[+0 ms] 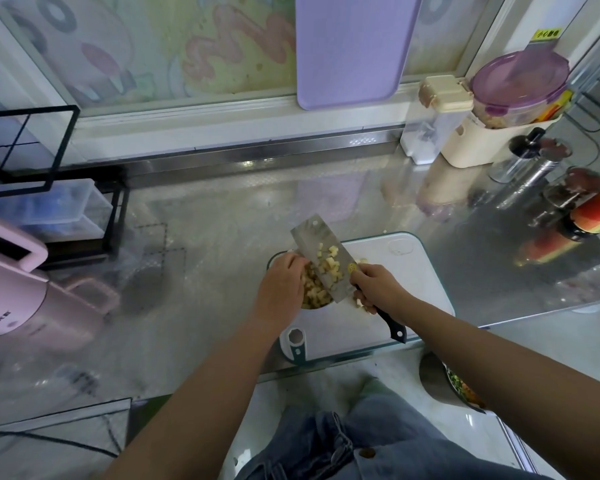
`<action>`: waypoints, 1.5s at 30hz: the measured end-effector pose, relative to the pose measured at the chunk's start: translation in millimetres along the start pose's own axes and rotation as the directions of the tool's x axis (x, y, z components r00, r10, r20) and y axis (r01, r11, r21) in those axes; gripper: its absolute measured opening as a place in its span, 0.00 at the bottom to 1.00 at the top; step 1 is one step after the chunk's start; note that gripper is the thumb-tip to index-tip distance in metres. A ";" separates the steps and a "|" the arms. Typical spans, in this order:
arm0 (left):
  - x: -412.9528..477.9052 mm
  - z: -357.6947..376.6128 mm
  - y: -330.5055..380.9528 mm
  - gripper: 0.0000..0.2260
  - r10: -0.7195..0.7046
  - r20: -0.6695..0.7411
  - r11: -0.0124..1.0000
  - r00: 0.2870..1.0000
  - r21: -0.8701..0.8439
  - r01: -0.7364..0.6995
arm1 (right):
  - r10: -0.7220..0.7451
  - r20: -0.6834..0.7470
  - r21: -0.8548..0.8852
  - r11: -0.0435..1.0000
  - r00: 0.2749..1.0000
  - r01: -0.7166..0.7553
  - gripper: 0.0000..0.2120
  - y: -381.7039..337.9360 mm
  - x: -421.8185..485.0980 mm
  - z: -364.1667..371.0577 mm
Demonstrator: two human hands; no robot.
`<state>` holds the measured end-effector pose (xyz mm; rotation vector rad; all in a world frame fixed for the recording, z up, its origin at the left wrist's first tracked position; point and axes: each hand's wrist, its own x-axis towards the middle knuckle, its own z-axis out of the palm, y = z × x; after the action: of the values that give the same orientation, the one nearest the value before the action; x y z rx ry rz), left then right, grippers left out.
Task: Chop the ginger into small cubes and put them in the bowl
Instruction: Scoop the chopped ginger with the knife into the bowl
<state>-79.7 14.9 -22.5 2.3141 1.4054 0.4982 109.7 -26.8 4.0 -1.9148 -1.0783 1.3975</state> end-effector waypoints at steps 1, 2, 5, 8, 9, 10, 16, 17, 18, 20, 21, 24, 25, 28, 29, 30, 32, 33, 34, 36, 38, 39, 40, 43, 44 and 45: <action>2.1 -0.4 1.5 0.16 0.009 -0.014 1.000 1.000 0.001 -0.009 | -0.002 0.012 -0.010 1.000 1.000 0.002 0.10 0.0 -0.8 1.2; 5.1 -1.4 3.8 0.18 0.034 -0.017 0.999 0.999 -0.005 -0.034 | -0.006 0.026 -0.025 1.000 1.000 0.007 0.10 -0.6 -1.5 2.9; 16.8 -5.0 10.3 0.23 0.138 0.054 0.990 0.989 -0.002 -0.138 | -0.012 0.066 -0.045 0.999 0.998 0.015 0.10 -4.2 -2.5 8.2; 19.5 -5.7 7.8 0.25 0.176 0.115 0.984 0.978 0.020 -0.180 | -0.007 0.043 0.016 1.000 0.999 0.006 0.10 -7.4 -0.7 10.1; 16.7 -5.5 5.0 0.24 0.174 0.110 0.984 0.979 0.027 -0.178 | -0.009 0.019 0.029 1.000 1.000 0.008 0.10 -8.0 0.3 9.7; 12.3 -5.0 1.4 0.23 0.167 0.093 0.985 0.981 0.033 -0.171 | -0.013 -0.007 0.032 0.999 1.000 0.013 0.11 -8.0 1.1 9.0; -0.4 -7.0 -7.2 0.16 0.067 0.014 0.997 0.998 0.041 -0.068 | -0.013 -0.055 0.003 1.000 0.998 0.013 0.13 -4.7 3.5 9.1; 1.8 -7.8 -4.3 0.18 0.076 0.011 0.997 0.997 0.029 -0.077 | -0.012 -0.051 -0.005 1.000 0.999 0.011 0.13 -4.7 3.3 10.9; 4.8 -8.2 -0.7 0.20 0.098 0.023 0.995 0.995 0.019 -0.098 | -0.012 -0.044 -0.011 1.000 0.999 0.012 0.13 -4.9 2.9 12.6; 10.6 -7.4 6.7 0.24 0.162 0.092 0.987 0.983 0.007 -0.163 | -0.018 -0.028 -0.019 1.000 0.999 0.018 0.13 -6.2 2.5 15.8; 12.7 -6.0 9.5 0.26 0.180 0.137 0.983 0.974 0.000 -0.182 | -0.022 -0.022 -0.020 1.000 1.000 0.021 0.13 -6.9 2.4 16.5; 10.8 -1.0 11.0 0.26 0.161 0.180 0.986 0.970 0.009 -0.166 | -0.026 -0.029 -0.003 1.000 0.999 0.026 0.12 -7.4 2.1 15.1; 7.3 -0.1 9.0 0.25 0.153 0.159 0.988 0.975 0.011 -0.156 | -0.027 -0.044 0.003 1.000 0.999 0.027 0.12 -6.7 1.9 13.7; -5.1 -1.9 -1.0 0.22 0.115 0.147 0.993 0.982 0.007 -0.117 | -0.018 -0.089 0.029 0.999 0.996 0.021 0.11 -3.7 1.8 8.6; -8.1 -3.5 -3.7 0.21 0.098 0.142 0.995 0.985 0.003 -0.099 | -0.009 -0.096 0.040 0.999 0.995 0.013 0.10 -3.1 1.5 7.4; -10.1 -5.6 -4.7 0.20 0.086 0.122 0.996 0.989 0.000 -0.087 | -0.002 -0.099 0.048 0.999 0.995 0.007 0.09 -2.9 1.0 6.6; -9.2 -8.6 -1.4 0.21 0.100 0.064 0.995 0.993 0.005 -0.100 | -0.012 -0.096 0.035 0.999 0.995 0.015 0.10 -3.3 0.2 7.3; -7.1 -8.7 2.2 0.22 0.129 0.045 0.991 0.991 0.013 -0.130 | -0.024 -0.091 0.022 0.999 0.996 0.026 0.11 -3.9 -0.3 8.7; -4.5 -8.1 7.0 0.23 0.172 0.039 0.984 0.984 0.030 -0.173 | -0.033 -0.084 0.016 0.999 0.996 0.035 0.12 -4.7 -1.1 10.4; -0.8 -5.1 16.6 0.26 0.264 0.061 0.962 0.963 0.058 -0.268 | -0.043 -0.067 0.022 0.999 0.997 0.044 0.14 -6.7 -2.3 14.2; -0.5 -0.9 20.7 0.27 0.310 0.110 0.948 0.944 0.036 -0.316 | -0.046 -0.061 0.038 0.998 0.997 0.049 0.15 -8.7 -3.3 16.3; -1.9 0.7 19.3 0.27 0.321 0.122 0.944 0.939 0.036 -0.327 | -0.042 -0.068 0.049 0.998 0.997 0.046 0.15 -9.0 -3.8 16.5; -4.4 1.7 16.3 0.26 0.324 0.125 0.942 0.938 0.049 -0.332 | -0.034 -0.082 0.060 0.997 0.996 0.039 0.14 -9.0 -4.3 15.9; -15.2 0.8 4.3 0.23 0.284 0.125 0.954 0.951 0.064 -0.293 | -0.014 -0.131 0.091 0.995 0.991 0.026 0.12 -6.2 -6.6 11.0; -18.1 -1.5 2.0 0.22 0.264 0.119 0.959 0.957 0.070 -0.273 | -0.008 -0.140 0.103 0.994 0.990 0.023 0.12 -5.3 -7.4 9.3; -19.8 -3.7 1.4 0.22 0.249 0.110 0.963 0.962 0.081 -0.259 | -0.002 -0.144 0.116 0.993 0.990 0.018 0.12 -4.5 -8.1 8.4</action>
<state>-89.1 -2.9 -20.6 2.5750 1.1141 0.3896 99.3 -31.5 9.1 -1.8907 -0.9162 1.2672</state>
